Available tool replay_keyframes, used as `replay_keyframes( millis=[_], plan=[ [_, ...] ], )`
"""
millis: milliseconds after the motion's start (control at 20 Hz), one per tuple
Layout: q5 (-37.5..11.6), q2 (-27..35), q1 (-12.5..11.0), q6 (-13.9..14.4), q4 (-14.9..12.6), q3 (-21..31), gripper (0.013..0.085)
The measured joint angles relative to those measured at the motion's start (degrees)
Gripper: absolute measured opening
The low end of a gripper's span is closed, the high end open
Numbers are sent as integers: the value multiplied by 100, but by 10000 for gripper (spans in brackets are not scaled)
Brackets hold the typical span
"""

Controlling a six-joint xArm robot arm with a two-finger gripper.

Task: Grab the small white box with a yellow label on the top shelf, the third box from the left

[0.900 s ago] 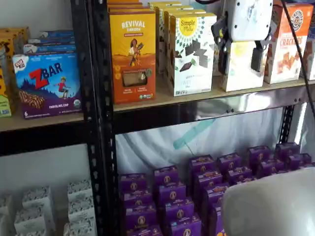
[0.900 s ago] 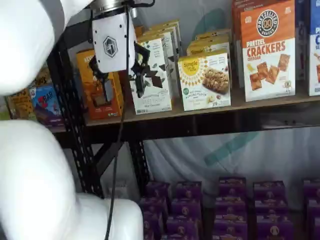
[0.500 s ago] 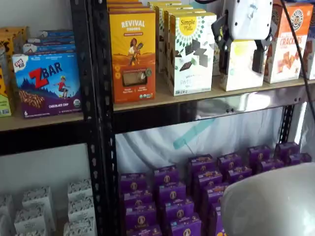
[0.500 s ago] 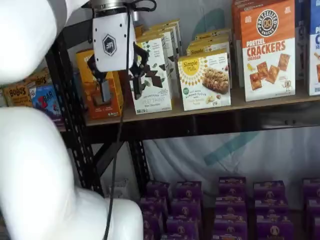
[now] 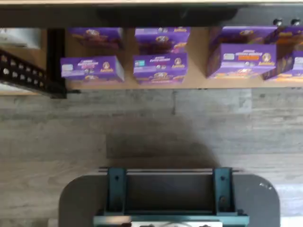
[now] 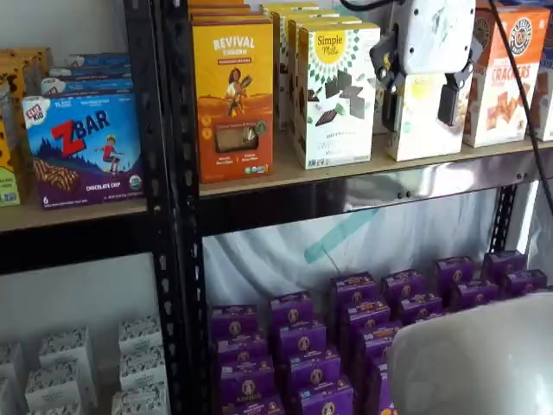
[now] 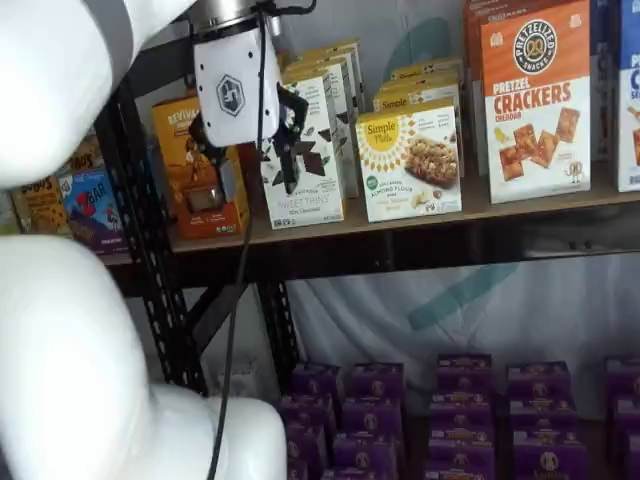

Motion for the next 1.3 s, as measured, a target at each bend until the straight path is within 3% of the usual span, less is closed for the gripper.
replay_keyframes(
  millis=[200, 450, 800, 1100, 1300],
  plan=[
    [-365, 22, -119, -158, -144, 140, 850],
    [-923, 133, -434, -466, -205, 228, 850],
    [-1460, 739, -1241, -1232, -142, -78, 850],
    [-1729, 1134, -1697, -1675, -69, -317, 850],
    [-1851, 1311, -1868, -1842, -49, -422, 850]
  ],
)
